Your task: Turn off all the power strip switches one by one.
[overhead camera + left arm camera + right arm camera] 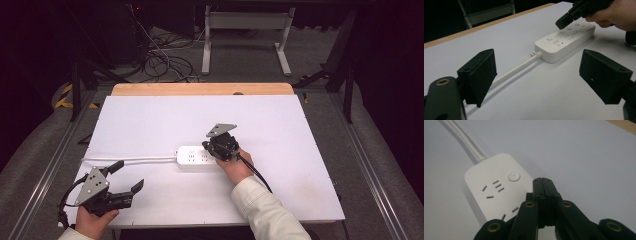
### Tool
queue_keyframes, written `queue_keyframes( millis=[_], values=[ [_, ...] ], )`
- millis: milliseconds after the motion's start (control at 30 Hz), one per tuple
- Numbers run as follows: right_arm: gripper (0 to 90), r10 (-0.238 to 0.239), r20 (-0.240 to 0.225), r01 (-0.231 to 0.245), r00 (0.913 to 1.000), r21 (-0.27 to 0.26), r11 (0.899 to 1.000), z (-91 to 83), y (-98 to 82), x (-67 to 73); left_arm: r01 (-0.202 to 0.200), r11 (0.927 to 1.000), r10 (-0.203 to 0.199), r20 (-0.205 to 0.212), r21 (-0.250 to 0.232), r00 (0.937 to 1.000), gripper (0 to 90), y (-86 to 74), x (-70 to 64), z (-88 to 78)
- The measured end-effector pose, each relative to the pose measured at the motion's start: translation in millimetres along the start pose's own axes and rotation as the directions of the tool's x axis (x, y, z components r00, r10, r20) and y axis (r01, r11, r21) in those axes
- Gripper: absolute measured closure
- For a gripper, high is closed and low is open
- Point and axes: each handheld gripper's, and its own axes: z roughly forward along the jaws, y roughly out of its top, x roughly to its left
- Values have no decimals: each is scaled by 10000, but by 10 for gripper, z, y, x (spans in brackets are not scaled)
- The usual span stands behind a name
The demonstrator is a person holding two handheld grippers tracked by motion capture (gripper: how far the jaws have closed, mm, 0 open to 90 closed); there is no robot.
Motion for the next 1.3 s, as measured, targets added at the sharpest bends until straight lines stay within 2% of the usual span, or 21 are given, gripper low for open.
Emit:
queue_keyframes(
  millis=[467, 933, 1133, 1300],
  values=[
    [900, -28, -125, 28, 9999, 24, 10000, 40, -46, 20, 36, 10000, -36, 31, 45, 10000, 151, -2, -7, 8],
    [900, -30, -56, 30, 10000, -36, 10000, 63, -75, 43, 49, 10000, -49, 49, 36, 10000, 151, -1, -11, 8],
    [900, -62, -70, 61, 10000, -94, 9999, 64, -85, 43, -54, 10000, 53, 23, 66, 10000, 151, 0, -7, 12],
    [900, -71, -69, 71, 10000, -75, 9999, 64, -84, 44, 66, 10000, -66, -1, 44, 10000, 151, -2, -16, 5]
  ],
)
